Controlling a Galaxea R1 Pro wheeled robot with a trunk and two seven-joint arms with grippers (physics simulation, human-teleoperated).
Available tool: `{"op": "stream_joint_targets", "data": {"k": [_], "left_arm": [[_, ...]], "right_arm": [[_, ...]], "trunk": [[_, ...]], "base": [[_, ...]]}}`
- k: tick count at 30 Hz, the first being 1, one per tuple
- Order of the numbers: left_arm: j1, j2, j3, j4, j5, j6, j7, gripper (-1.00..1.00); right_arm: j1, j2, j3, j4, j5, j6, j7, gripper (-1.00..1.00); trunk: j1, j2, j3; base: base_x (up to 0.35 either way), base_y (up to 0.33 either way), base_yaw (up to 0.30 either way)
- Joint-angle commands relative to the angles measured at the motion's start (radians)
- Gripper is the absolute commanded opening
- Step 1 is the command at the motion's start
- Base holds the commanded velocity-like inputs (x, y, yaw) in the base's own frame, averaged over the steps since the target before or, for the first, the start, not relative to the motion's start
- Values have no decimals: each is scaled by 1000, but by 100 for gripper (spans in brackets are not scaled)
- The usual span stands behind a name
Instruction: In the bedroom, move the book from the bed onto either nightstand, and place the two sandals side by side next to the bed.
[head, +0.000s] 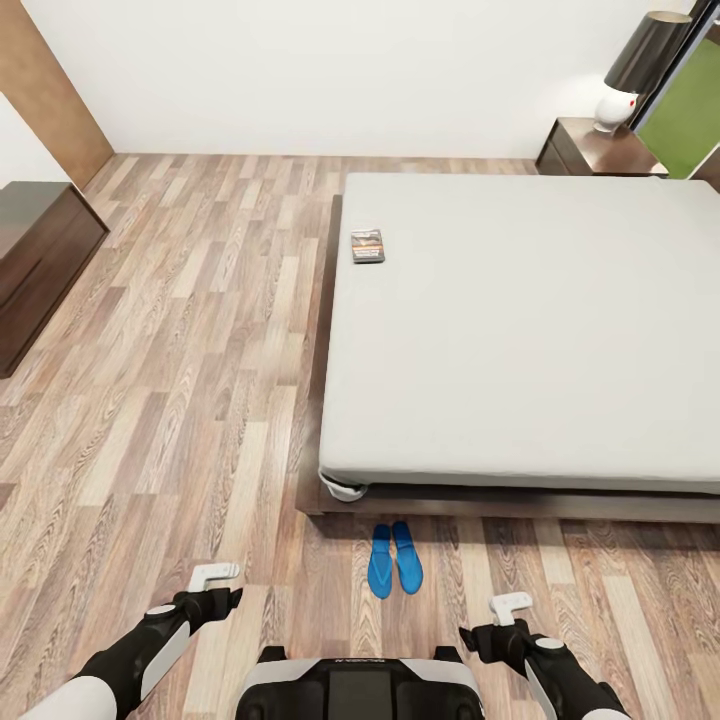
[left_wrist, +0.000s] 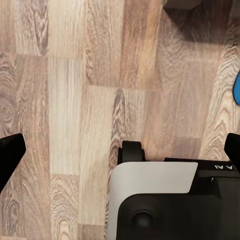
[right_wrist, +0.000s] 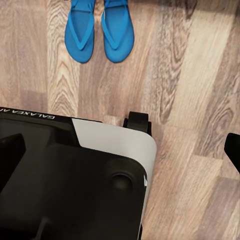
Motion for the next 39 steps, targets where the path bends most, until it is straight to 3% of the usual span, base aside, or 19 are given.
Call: {"op": "stream_joint_targets", "data": {"k": [1,33,39], "left_arm": [[0,1,-4,-2,7,2,-1,100],[0,1,-4,0,9,-70,0,100],[0,1,-4,0,9,-72,1,100]], "right_arm": [[0,1,-8,-4,7,5,9,100],[-52,16,-2,-16,7,-41,9,100],[-58,19,13,-17,7,-44,9,100]], "trunk": [[1,-2,-1],[1,-2,-1],[1,-2,-1]], "base": [[0,0,0],[0,0,0],[0,0,0]]}}
